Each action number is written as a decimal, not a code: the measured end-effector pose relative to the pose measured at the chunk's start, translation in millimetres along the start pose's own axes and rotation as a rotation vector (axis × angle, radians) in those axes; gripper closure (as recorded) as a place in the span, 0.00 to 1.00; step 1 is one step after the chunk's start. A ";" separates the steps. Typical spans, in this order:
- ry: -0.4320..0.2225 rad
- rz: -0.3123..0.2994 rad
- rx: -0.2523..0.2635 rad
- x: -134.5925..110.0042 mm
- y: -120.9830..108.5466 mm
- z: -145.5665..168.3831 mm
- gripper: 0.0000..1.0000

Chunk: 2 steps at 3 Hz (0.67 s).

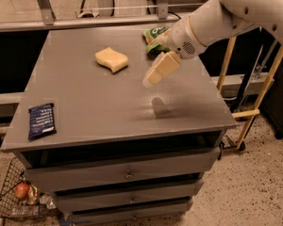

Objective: Move sponge near rxbar blueberry

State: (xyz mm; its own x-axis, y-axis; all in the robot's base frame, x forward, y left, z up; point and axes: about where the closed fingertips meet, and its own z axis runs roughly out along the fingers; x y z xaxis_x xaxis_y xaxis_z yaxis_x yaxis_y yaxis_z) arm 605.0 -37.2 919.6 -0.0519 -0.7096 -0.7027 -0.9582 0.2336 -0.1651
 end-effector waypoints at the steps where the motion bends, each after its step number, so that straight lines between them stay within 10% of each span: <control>1: -0.042 0.012 -0.016 3.7 -5.9 22.4 0.00; 2: -0.072 0.008 -0.040 4.3 -28.7 54.3 0.00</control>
Offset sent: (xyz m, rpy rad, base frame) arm 0.0969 0.0470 -0.0456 0.1252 -0.0034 0.0627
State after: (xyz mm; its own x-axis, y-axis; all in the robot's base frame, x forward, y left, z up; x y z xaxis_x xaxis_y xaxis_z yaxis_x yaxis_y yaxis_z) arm 647.5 -10.8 883.8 -0.0402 -0.6578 -0.7521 -0.9684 0.2110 -0.1328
